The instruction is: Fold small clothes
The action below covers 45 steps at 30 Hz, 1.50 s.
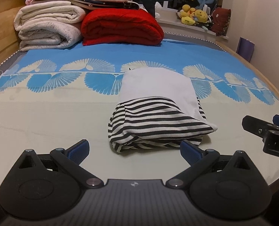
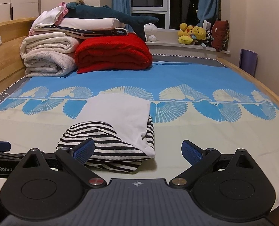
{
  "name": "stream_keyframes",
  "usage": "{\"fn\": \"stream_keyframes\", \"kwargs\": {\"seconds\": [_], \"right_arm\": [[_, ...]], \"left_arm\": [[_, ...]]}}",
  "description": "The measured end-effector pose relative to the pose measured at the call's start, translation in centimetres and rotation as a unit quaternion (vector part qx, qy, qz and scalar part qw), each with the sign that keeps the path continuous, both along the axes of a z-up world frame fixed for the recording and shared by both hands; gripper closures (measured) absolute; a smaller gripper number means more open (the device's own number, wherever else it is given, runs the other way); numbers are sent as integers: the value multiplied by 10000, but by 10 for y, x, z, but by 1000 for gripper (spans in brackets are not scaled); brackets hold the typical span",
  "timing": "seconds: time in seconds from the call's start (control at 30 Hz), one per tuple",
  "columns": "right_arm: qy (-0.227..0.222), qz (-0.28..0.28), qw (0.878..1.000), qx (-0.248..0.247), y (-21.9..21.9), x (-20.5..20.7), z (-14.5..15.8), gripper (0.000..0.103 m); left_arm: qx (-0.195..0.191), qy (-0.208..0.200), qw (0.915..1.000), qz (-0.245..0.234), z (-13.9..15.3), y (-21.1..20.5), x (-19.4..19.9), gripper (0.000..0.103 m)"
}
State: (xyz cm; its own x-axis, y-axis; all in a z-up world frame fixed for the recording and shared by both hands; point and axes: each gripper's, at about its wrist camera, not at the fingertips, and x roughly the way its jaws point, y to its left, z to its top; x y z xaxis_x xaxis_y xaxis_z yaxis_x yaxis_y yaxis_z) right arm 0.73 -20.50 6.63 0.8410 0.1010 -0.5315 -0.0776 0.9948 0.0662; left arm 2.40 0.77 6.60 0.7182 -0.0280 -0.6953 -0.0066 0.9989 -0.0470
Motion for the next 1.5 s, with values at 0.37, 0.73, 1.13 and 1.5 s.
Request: {"fn": "stream_keyframes", "kwargs": {"seconds": [0.37,0.73,1.13,1.5], "right_arm": [[-35,2,10000,32,-4,-1,1,5],[-43,42,10000,50,-5,0,1,4],[-48,59,10000,46,-5,-1,1,4],[-46,63,10000,42,-4,-1,2,4]], "left_arm": [[-83,136,9999,38,-4,-1,2,0],[-71,115,9999,24,-5,-4,1,0],[-67,88,9999,-29,-4,-5,-1,0],[-72,71,9999,-43,-3,-6,-1,0]]}}
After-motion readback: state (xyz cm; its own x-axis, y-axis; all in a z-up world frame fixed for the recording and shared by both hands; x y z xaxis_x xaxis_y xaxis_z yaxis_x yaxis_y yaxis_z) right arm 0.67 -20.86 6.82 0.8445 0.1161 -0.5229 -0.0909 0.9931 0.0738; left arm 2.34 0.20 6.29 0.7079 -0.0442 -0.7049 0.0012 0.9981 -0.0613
